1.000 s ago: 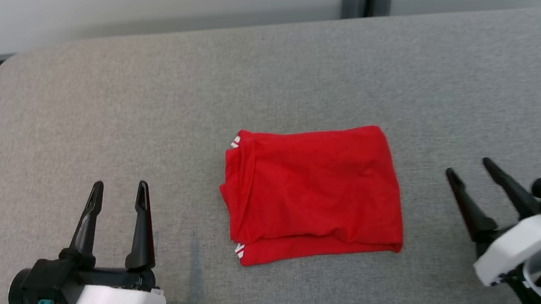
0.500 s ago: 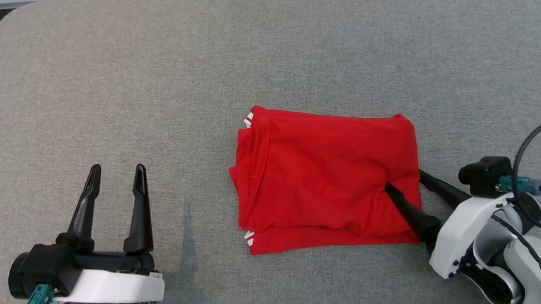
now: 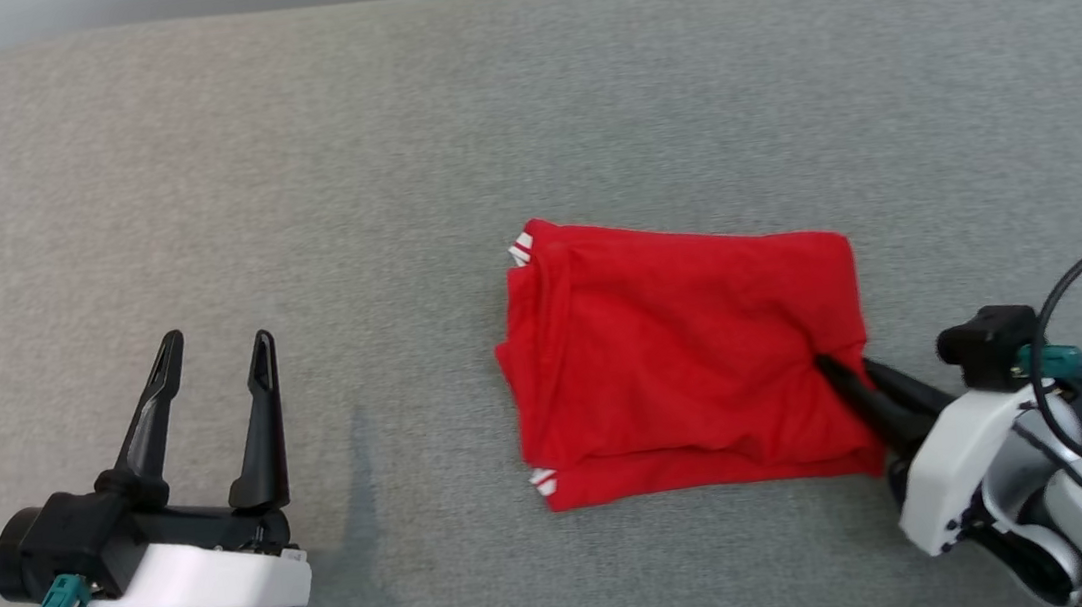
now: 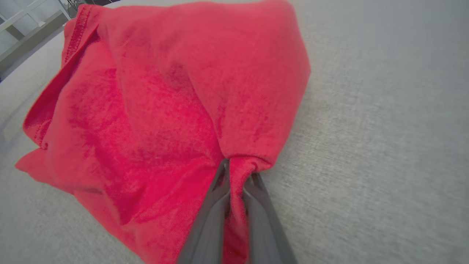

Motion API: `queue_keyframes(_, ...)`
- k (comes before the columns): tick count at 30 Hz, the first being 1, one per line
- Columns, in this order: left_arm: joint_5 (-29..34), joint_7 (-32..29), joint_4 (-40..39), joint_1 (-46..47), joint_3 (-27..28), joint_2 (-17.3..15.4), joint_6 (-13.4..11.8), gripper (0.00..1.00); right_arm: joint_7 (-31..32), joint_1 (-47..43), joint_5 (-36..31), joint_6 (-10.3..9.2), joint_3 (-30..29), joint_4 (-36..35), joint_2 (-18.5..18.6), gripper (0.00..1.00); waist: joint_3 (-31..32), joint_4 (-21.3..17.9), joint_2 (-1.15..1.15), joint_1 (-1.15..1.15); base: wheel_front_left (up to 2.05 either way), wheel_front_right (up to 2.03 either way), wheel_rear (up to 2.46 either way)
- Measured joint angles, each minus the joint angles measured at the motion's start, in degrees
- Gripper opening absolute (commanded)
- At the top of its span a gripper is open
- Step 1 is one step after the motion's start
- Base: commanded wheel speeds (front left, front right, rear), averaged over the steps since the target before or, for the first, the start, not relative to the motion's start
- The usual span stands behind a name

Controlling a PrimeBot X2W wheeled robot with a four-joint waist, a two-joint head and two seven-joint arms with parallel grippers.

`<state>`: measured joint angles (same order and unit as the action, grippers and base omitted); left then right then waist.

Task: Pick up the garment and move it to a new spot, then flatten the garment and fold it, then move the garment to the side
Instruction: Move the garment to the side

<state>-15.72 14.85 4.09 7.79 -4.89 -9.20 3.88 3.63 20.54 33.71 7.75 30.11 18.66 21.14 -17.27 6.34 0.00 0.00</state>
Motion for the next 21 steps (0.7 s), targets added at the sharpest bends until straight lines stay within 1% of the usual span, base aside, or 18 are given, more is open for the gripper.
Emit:
queue_keyframes(3, 0.09, -0.13, -0.51, -0.53, 0.23, -0.85, -0.19, 1.00, -0.02, -0.69, -1.80, -0.13, -1.12, -1.49, 2.58, 0.00, 0.47, -2.16, 0.00, 0.00, 0.00, 0.00, 0.00)
queue_keyframes(7, 0.16, -0.75, -1.87, -0.62, 0.16, -1.45, -0.26, 1.00, 1.09, -2.70, -4.15, -0.24, -4.20, -4.06, 5.75, 0.00, 0.98, -5.41, 0.00, 0.00, 0.00, 0.00, 0.00)
queue_keyframes(11, 0.19, -1.80, -3.49, -1.00, 0.27, -2.58, -0.44, 1.00, 3.57, -3.80, -6.73, -0.25, -7.19, -7.38, 8.73, 0.00, 1.05, -8.90, 0.00, 0.00, 0.00, 0.00, 0.00)
queue_keyframes(13, 0.23, -2.30, -4.30, -1.14, 0.31, -2.89, -0.48, 1.00, 4.50, -3.67, -7.32, -0.25, -7.89, -9.48, 9.31, 0.00, 0.78, -10.70, 0.00, 0.00, 0.00, 0.00, 0.00)
queue_keyframes(17, 0.25, -3.02, -5.68, -1.11, 0.91, -4.27, -0.76, 1.00, 5.88, -2.31, -7.91, -0.24, -7.45, -12.22, 9.36, 0.00, -0.18, -14.29, 0.00, 0.00, 0.00, 0.00, 0.00)
queue_keyframes(21, 0.24, -3.49, -6.92, -0.20, 1.11, -4.76, -0.86, 1.00, 6.13, 0.98, -9.22, -0.24, -7.27, -13.10, 10.81, 0.00, -1.83, -17.35, 0.00, 0.00, 0.00, 0.00, 0.00)
